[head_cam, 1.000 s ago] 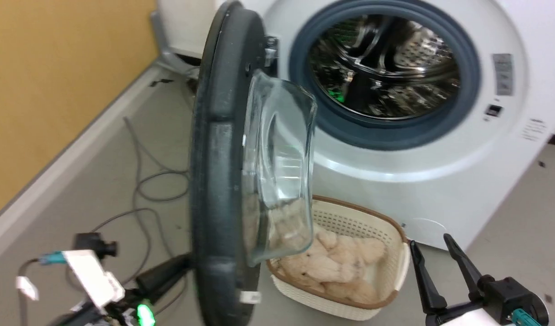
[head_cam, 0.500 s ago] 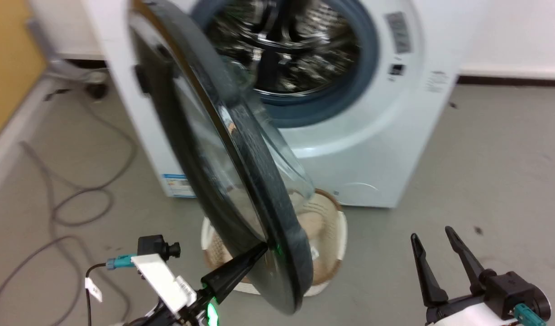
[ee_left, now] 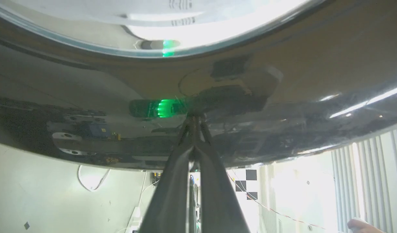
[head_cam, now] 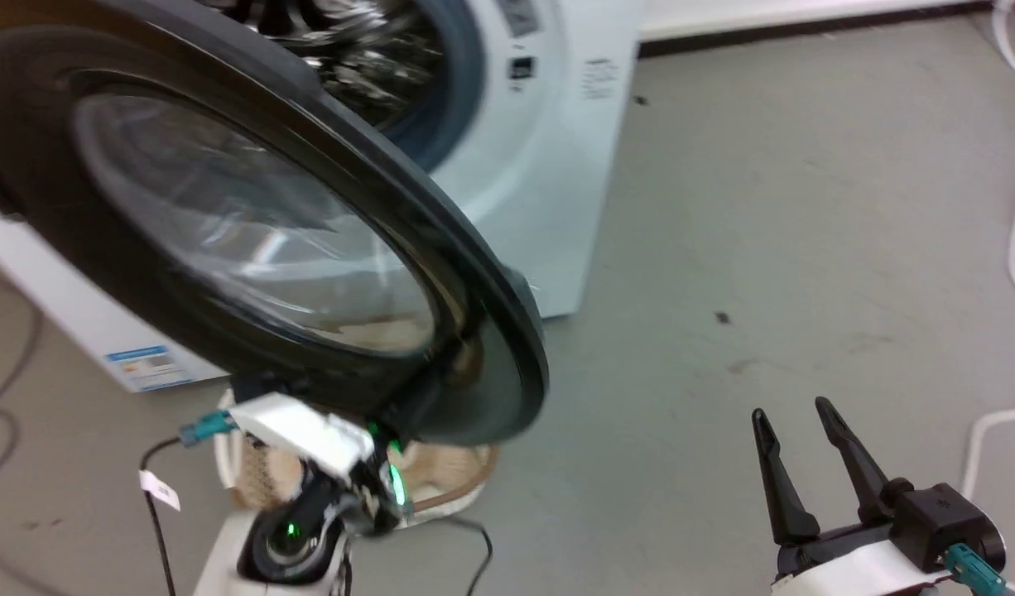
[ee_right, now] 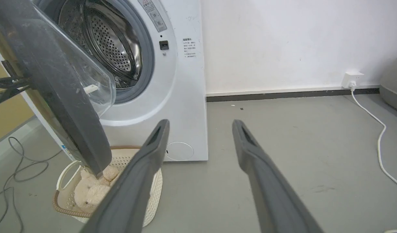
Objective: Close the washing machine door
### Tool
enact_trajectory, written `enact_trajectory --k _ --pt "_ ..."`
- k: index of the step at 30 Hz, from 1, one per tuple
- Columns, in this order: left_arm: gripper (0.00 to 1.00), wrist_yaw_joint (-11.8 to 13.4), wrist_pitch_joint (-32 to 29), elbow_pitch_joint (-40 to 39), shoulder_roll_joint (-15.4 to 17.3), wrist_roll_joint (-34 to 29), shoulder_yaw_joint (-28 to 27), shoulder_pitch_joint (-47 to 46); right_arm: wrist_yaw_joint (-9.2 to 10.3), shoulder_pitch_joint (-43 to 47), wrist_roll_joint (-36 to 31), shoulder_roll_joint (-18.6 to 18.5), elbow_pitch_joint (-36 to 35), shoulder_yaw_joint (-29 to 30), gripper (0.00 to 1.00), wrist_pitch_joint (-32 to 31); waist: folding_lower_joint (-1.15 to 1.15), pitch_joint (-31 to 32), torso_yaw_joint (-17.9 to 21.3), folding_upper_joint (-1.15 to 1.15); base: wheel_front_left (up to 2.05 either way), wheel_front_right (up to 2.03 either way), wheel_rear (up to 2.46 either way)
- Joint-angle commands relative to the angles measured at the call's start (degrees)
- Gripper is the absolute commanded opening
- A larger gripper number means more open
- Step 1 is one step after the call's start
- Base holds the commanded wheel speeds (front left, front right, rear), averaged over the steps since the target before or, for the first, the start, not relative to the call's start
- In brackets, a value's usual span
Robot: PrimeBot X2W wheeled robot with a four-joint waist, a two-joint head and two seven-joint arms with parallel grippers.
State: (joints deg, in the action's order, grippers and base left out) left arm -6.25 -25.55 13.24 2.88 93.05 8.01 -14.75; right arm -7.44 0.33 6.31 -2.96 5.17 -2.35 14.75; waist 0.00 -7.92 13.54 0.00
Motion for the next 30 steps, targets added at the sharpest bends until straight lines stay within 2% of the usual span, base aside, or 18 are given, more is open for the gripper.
enact_trajectory --k 1,7,10,15,20,23,26,28,29,30 --pt "0.0 -0.57 1.97 0.75 0.0 -0.44 -0.21 -1.96 -0.05 -0.72 0.72 0.08 -0.17 -0.17 1.0 0.25 0.0 -1.86 3.25 0.0 0.0 0.0 0.0" --pt "0.0 -1.08 12.84 5.88 0.0 -0.17 -0.76 -8.15 -0.05 -0.69 1.46 0.08 -0.22 -0.67 1.0 0.25 0.0 -2.47 6.12 0.0 0.0 0.0 0.0" --pt "0.0 -1.18 15.76 8.34 0.0 0.66 -0.32 -10.82 -0.05 -0.79 1.58 0.08 -0.07 -0.95 1.0 0.25 0.0 -2.35 6.76 0.0 0.0 0.0 0.0" --pt "0.0 -1.22 16.87 8.37 0.0 1.65 1.03 -11.91 -0.05 -0.51 1.81 0.08 -0.18 -0.6 1.0 0.25 0.0 -1.18 5.8 0.0 0.0 0.0 0.0" --pt "0.0 -1.23 14.93 6.27 0.91 -0.04 2.6 -8.65 -0.05 -0.41 0.69 0.08 -0.36 -0.96 1.0 0.25 0.0 1.03 3.33 0.0 0.0 0.0 0.0" --pt "0.0 -1.23 14.46 1.76 3.21 -4.26 5.29 -4.58 -0.05 -0.08 0.11 0.08 -0.19 0.05 1.0 0.25 0.0 2.99 1.31 0.0 0.0 0.0 0.0" --pt "0.0 -1.23 16.27 -2.6 6.99 -10.66 8.8 0.31 -0.05 0.51 -0.16 0.08 -0.21 0.95 1.0 0.25 0.0 5.05 -1.09 0.0 0.0 0.0 0.0" --pt "0.0 -1.23 18.24 -4.68 10.65 -16.42 12.27 3.21 -0.05 1.07 -0.43 0.08 -0.25 1.36 1.0 0.25 0.0 6.29 -2.7 0.0 0.0 0.0 0.0" --pt "0.0 -1.23 20.2 -5.35 15.52 -23.79 16.66 5.2 -0.05 1.53 -0.61 0.08 -0.46 1.88 1.0 0.25 0.0 7.02 -4.55 0.0 0.0 0.0 0.0" --pt "0.0 -1.24 21.69 -5.13 17.89 -27.74 18.68 5.8 -0.05 1.69 -0.72 0.08 -0.52 2.07 1.0 0.25 0.0 7.37 -5.44 0.0 0.0 0.0 0.0"
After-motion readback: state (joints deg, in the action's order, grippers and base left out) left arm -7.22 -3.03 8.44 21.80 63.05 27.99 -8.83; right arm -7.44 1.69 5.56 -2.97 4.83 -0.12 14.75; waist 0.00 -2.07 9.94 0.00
